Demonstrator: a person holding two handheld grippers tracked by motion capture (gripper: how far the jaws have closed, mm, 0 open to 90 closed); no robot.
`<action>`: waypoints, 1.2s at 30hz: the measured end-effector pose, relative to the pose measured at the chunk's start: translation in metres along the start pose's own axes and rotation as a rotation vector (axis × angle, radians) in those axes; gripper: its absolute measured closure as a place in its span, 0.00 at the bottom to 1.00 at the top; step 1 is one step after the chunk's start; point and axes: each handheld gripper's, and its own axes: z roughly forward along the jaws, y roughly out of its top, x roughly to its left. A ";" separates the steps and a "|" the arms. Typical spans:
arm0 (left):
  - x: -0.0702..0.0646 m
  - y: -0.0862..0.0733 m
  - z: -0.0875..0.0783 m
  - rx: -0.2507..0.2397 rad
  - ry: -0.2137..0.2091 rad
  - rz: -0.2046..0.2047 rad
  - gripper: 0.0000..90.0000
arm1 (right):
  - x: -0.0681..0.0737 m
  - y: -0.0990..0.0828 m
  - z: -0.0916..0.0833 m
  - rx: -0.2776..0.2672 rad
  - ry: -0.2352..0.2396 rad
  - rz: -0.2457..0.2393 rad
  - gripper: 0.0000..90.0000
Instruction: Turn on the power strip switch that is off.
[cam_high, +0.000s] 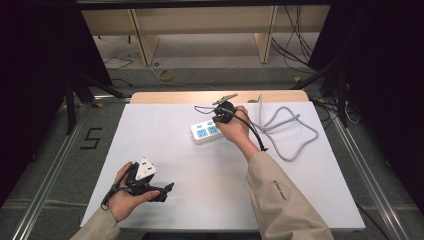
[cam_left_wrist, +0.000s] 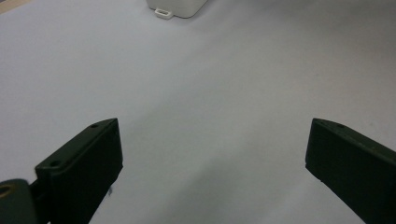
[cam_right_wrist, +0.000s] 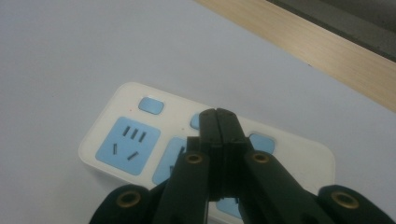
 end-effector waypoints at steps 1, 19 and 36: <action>0.000 0.000 0.000 -0.002 0.000 0.000 0.04 | 0.000 0.000 0.000 0.002 0.002 0.000 1.00; 0.000 0.000 0.000 0.000 -0.002 0.000 0.04 | -0.002 0.000 0.006 0.016 -0.001 0.007 1.00; 0.000 0.000 0.000 0.000 -0.002 0.001 0.04 | 0.002 0.005 0.012 0.020 0.008 -0.003 1.00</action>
